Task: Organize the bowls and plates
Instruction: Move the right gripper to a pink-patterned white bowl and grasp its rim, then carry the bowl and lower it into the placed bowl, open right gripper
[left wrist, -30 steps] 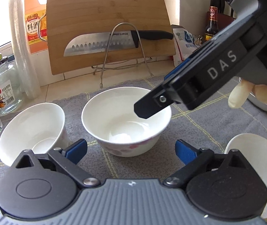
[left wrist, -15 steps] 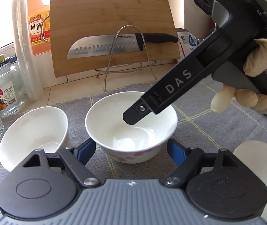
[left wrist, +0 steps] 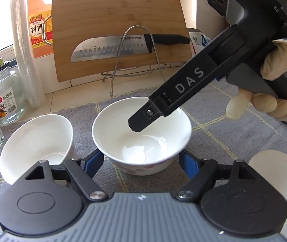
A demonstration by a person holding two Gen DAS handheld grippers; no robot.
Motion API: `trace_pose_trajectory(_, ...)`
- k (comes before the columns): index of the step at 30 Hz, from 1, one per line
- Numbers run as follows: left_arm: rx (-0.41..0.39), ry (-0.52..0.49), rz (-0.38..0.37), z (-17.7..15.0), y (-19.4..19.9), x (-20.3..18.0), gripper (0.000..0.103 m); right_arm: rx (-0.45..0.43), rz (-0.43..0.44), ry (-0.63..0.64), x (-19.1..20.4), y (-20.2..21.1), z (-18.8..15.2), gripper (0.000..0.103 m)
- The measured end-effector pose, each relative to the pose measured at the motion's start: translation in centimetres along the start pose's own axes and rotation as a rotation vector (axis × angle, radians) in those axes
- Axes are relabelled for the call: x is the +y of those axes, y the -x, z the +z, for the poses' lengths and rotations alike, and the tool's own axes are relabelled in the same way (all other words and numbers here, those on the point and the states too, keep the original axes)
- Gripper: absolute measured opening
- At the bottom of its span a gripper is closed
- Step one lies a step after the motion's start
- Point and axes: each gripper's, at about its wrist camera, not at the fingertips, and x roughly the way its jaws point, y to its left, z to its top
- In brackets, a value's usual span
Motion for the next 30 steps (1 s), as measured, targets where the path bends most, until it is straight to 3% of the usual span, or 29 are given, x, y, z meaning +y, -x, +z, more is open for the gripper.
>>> trace_pose_trajectory(17, -0.012, -0.071, -0.047, 1.2, 4.8, -1.7, 0.081, -0.039, 0.006, -0.025, 2.5, 5.5, -1.5, 0.064)
trace_pose_trajectory(30, -0.027, -0.094, -0.105, 0.6, 8.0, -4.4, 0.081, -0.075, -0.024, -0.034, 4.1, 10.0, -4.9, 0.064)
